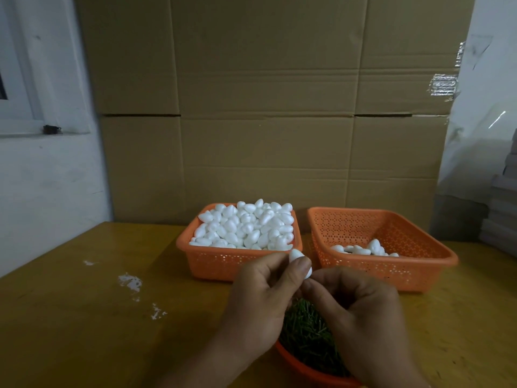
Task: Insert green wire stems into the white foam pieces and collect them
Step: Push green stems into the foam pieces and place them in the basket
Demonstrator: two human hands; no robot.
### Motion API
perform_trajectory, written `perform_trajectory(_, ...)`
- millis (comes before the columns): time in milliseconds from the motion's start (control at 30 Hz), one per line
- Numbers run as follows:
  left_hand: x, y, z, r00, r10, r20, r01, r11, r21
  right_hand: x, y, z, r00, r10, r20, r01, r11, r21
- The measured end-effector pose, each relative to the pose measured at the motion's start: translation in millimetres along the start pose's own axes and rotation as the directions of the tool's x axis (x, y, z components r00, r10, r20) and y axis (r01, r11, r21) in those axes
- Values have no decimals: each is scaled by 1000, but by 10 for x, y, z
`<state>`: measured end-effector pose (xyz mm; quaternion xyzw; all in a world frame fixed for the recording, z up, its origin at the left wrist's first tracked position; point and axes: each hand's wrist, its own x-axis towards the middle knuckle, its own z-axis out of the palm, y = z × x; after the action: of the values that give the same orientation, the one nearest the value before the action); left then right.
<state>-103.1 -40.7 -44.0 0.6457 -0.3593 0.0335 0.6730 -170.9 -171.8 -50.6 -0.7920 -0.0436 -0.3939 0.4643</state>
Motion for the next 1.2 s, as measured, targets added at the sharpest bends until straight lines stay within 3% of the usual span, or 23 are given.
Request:
perform_trajectory(133, -44, 70, 7, 982, 191, -7, -184, 957, 225, -44, -110, 23, 992, -77, -96, 81, 996, 45)
perform_trajectory(267, -67, 149, 34, 958, 286, -20, -269, 919, 288, -78, -201, 32, 981, -135, -142, 147, 986, 75)
perform_trajectory(733, -65, 119, 27, 950, 311, -38, -290, 919, 269, -111, -273, 84, 996, 10, -85, 17, 952, 305)
perform_trajectory(933, -38, 27, -3, 974, 227, 2, -223, 957, 184, -38, -192, 53, 993, 119, 8, -113, 920, 376)
perform_trajectory(1067, -50, -16, -16, 985, 166, 46, -171, 975, 143, 91, -125, -25, 984, 177, 13, -174, 948, 267)
perform_trajectory(1200, -65, -92, -18, 991, 128, 33, -132, 964, 231, 432, 174, -246, 964, 261, -54, -263, 965, -23)
